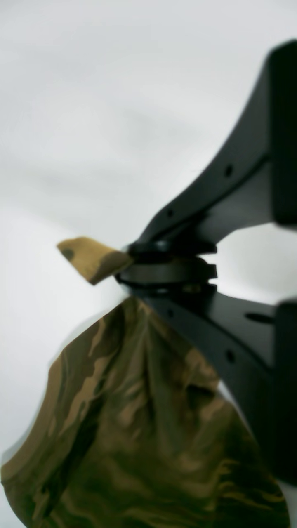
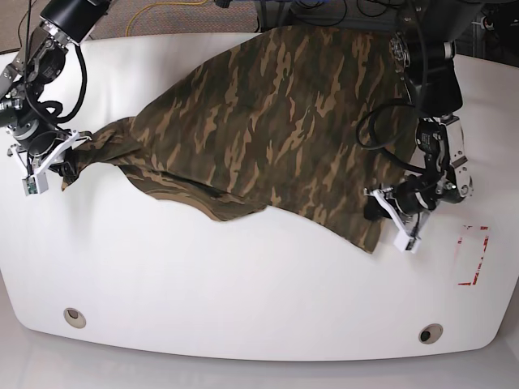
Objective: Layout the t-shirt on the table in an organized manner, then fold the t-shirt properly
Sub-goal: 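Lift the shirt high with both grippers and swing it up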
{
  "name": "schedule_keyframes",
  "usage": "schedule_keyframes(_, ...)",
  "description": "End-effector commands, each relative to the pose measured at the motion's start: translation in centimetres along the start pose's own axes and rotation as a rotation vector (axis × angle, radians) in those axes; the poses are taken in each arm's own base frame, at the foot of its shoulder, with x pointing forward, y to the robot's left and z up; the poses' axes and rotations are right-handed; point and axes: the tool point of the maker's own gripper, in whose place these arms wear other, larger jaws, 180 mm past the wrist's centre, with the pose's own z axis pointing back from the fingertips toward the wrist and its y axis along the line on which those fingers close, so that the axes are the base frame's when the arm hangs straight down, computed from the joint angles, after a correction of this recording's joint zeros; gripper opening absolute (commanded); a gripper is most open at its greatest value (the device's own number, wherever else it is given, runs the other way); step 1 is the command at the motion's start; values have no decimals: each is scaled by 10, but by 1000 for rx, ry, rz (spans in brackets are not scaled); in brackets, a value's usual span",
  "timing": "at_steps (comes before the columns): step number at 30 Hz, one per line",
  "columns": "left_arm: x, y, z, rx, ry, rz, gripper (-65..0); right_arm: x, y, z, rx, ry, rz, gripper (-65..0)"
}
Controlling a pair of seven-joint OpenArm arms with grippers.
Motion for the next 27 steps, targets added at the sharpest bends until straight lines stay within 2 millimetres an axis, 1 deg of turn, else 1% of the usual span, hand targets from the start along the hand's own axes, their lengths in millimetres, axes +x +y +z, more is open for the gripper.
schedule_keyframes(1, 51, 2, 19, 22, -110, -63, -650, 24, -8, 7, -22, -71, 26, -650)
schedule_keyframes(5, 74, 1, 34, 47, -148, -111, -650, 29, -9, 8, -25, -82, 29, -650)
schedule_keyframes(6, 80, 2, 40, 59, -164, -119, -650, 36, -10, 8, -27, -99, 30, -650)
schedule_keyframes(8, 89, 6, 51, 84, -193, -126, -650, 42, -10, 8, -29, -114, 31, -650)
schedule_keyframes(12, 118, 10, 76, 131, -254, -157, -650, 51, -11, 9, -30, -135, 33, -650)
schedule_keyframes(13, 126, 9, 84, 144, -268, -169, -650, 57, -12, 9, -33, -152, 35, -650)
schedule_keyframes(14, 130, 10, 88, 151, -275, -176, -650, 60, -12, 10, -34, -159, 35, -650)
schedule_keyframes(17, 150, 7, 108, 187, -315, -212, -650, 72, -14, 11, -38, -187, 38, -650)
schedule_keyframes(20, 170, 5, 127, 220, -363, -240, -650, 88, -20, 16, -55, -220, 51, -650)
schedule_keyframes(23, 184, 1, 141, 243, -386, -275, -650, 101, -24, 19, -62, -250, 54, -650)
schedule_keyframes(27, 200, -2, 159, 278, -410, -355, -650, 115, -31, 17, -60, -278, 35, -650)
